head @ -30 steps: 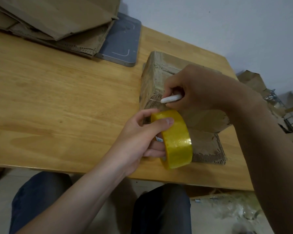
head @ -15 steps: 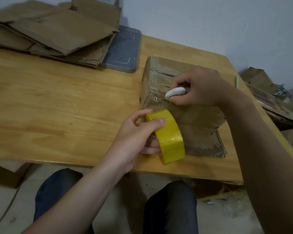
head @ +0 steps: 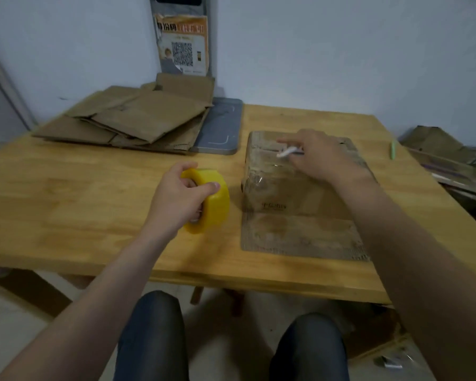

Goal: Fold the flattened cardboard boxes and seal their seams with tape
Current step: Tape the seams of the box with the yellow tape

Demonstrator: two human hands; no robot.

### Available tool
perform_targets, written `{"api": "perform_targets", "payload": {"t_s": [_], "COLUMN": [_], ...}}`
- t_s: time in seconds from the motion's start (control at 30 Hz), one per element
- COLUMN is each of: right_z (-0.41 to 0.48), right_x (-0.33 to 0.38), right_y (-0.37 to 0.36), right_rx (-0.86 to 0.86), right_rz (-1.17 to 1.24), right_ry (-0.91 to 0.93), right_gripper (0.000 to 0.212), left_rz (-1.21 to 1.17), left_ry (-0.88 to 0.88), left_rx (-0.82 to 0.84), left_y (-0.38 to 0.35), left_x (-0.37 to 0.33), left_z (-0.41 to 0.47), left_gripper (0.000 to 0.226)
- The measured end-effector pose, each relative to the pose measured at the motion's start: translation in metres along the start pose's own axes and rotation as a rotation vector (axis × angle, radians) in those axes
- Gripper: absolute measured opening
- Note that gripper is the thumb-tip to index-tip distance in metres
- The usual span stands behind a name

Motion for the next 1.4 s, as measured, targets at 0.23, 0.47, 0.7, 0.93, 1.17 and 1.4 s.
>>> {"api": "perform_targets", "payload": {"t_s": [0.23,0.47,0.7,0.93,1.17,1.4], "right_z": [0.005,0.013,0.009,-0.003,-0.018,-0.047], "right_x": [0.025,0.040,0.032,0.034,0.004,-0.006], "right_y": [-0.014,-0.037,-0.042,-0.025,-0.016,0.003], "right_rx": [0.051,0.036,0.102,0.049,0.090,0.096], "right_rz": [0.048,-0.019,-0.038,-0.010,-0.027,-0.021], "right_ry": [0.135,0.182,0.211,0.183,-0.123,-0.215], "right_gripper": [0.031,0.045,0.054,0.039,0.048,0.019], "left_rz": [0.085,0.111,0.136,0.188,0.258,0.368], "left_ry": [-0.007,0.021,0.027,-0.009,-0.205,-0.556], "left_rx": [-0.056,-0.061,-0.057,-0.055,-0.118,-0.115], "left_y": [0.003,-0.004,-0.006,-0.009,-0.013,-0.028], "left_x": [0.000,-0.001,-0.004,-0.006,-0.014,-0.056], "left_z": [0.025,0.038,0.042,0.041,0.038,0.014], "left_gripper": [0.065,0.072,0.074,0.070,0.065,0.064]}}
Point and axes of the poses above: each hand's wrist, its own z-axis towards the middle knuckle, its own y-axis out of the back of the hand, x = y × z, the point moved 2 cm from there along z, towards the middle knuckle, and after that the axes turned 12 degrees about y, right-handed, at the moved point
